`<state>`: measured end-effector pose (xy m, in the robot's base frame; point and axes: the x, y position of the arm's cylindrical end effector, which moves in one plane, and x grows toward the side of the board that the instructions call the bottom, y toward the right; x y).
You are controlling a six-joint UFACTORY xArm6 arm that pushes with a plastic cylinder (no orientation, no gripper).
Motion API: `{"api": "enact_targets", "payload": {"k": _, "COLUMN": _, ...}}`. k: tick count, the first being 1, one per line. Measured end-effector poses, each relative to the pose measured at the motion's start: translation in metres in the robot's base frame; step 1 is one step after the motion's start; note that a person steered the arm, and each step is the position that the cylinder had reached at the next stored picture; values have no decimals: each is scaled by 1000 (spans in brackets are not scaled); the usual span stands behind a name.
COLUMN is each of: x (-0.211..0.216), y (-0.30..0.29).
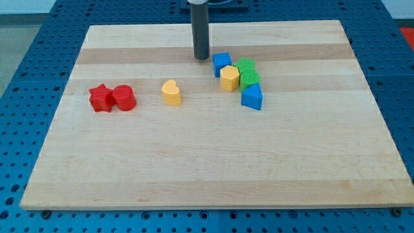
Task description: Slide the blue cube slightly right
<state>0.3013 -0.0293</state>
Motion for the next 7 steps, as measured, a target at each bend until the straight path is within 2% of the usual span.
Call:
{"api": "enact_targets", "payload": {"k": 2, "x": 28, "y": 0}}
{"api": "enact_targets", "payload": {"k": 7, "x": 28, "y": 20}}
